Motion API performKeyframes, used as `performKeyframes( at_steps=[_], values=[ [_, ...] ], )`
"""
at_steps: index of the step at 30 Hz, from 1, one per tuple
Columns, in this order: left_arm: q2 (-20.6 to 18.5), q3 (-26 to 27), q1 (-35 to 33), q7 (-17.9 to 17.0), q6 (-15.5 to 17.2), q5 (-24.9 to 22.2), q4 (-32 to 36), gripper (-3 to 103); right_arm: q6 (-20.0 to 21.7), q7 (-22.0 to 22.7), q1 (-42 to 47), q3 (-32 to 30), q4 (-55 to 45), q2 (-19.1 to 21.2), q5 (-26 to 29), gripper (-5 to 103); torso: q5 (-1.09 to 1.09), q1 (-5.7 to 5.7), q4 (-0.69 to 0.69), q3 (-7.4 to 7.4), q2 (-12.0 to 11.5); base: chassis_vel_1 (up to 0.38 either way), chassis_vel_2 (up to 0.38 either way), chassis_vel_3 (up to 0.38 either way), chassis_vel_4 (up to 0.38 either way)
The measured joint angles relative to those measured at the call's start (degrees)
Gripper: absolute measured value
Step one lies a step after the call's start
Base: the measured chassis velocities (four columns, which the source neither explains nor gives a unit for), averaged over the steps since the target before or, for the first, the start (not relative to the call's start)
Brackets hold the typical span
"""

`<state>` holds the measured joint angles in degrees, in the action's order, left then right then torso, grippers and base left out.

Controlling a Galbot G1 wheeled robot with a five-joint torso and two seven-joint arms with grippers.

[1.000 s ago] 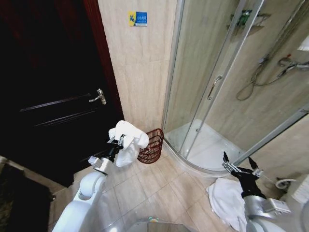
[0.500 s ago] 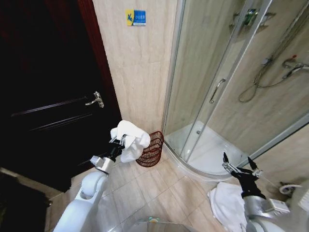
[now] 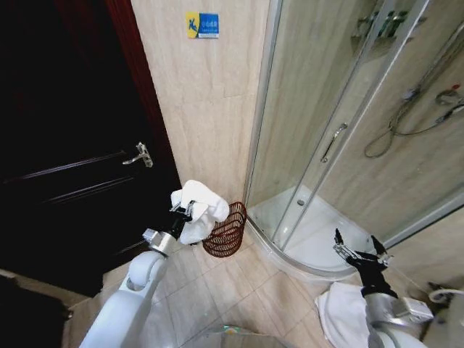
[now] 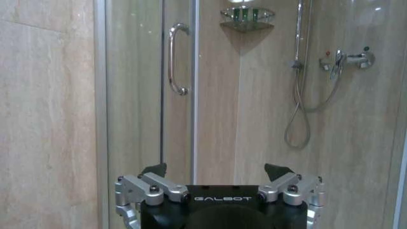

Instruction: Discard the used towel into the hamper.

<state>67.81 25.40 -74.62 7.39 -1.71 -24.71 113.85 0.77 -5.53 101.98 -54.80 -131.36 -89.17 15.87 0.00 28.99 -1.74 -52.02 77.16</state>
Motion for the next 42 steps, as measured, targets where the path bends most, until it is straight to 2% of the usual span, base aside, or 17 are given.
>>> performKeyframes(
  at_steps=[9, 20, 28, 32, 34, 36, 38, 39, 40, 42],
  values=[
    [-0.41, -5.04, 2.42, -0.08, 0.45, 1.5, -1.8, 8, 0.12, -0.03, -0.25, -0.08, 0.62, -0.19, -0.35, 100, 0.01, 0.02, -0.01, 0.0, 0.0, -0.072, 0.065, 0.072, -0.074],
    [-0.32, -6.42, 3.72, -0.11, 0.36, 1.79, -3.15, 8, 0.2, -0.03, -0.77, -0.07, 0.85, -0.13, -0.54, 100, 0.01, -0.01, -0.01, 0.01, 0.01, -0.005, 0.017, 0.013, -0.017],
    [-0.57, -9.07, 8.51, -0.12, -0.27, 1.4, -8.08, 8, 0.48, 0.22, -0.52, 0.12, 0.22, -0.32, -1.84, 100, 0.01, -0.01, 0.0, 0.0, 0.01, 0.0, 0.0, 0.0, 0.0],
    [-0.17, -15.23, 18.57, -0.11, -1.75, 0.32, -18.12, 8, 1.17, 0.98, -0.17, 0.23, -1.16, -1.02, -3.4, 100, 0.01, 0.0, 0.0, 0.0, 0.01, 0.0, 0.0, 0.0, 0.0],
    [0.14, -16.5, 20.28, -0.15, -2.14, 0.15, -19.96, 8, 1.25, 1.12, -0.08, 0.24, -1.38, -1.14, -3.63, 100, 0.01, 0.0, 0.0, 0.0, 0.0, 0.0, 0.0, 0.0, 0.0],
    [1.49, -20.44, 25.95, -0.13, -3.99, -0.12, -26.71, 8, 1.34, 1.42, 0.43, 0.24, -1.95, -1.47, -4.59, 100, 0.01, 0.01, 0.01, 0.0, 0.0, 0.0, 0.0, 0.0, 0.0],
    [1.86, -21.18, 27.27, -0.15, -4.42, -0.11, -28.34, 8, 1.35, 1.46, 0.59, 0.22, -2.09, -1.53, -4.79, 100, 0.01, 0.01, 0.01, -0.01, 0.0, 0.0, 0.0, 0.0, 0.0],
    [3.11, -22.88, 30.69, -0.08, -5.76, -0.07, -33.36, 8, 1.36, 1.63, 0.98, 0.13, -2.57, -1.77, -5.28, 100, 0.01, 0.0, 0.01, 0.0, 0.0, 0.0, 0.0, 0.0, 0.0],
    [3.11, -22.88, 30.69, -0.08, -5.76, -0.07, -33.36, 8, 1.36, 1.63, 0.98, 0.13, -2.57, -1.77, -5.28, 100, 0.01, 0.0, 0.01, 0.0, 0.0, 0.0, 0.0, 0.0, 0.0],
    [5.3, -24.47, 35.45, -0.1, -8.37, 0.18, -41.78, 8, 1.54, 1.99, 1.41, -0.18, -3.4, -2.18, -5.61, 100, 0.0, 0.01, 0.01, -0.01, 0.0, 0.0, 0.0, 0.0, 0.0]
  ],
)
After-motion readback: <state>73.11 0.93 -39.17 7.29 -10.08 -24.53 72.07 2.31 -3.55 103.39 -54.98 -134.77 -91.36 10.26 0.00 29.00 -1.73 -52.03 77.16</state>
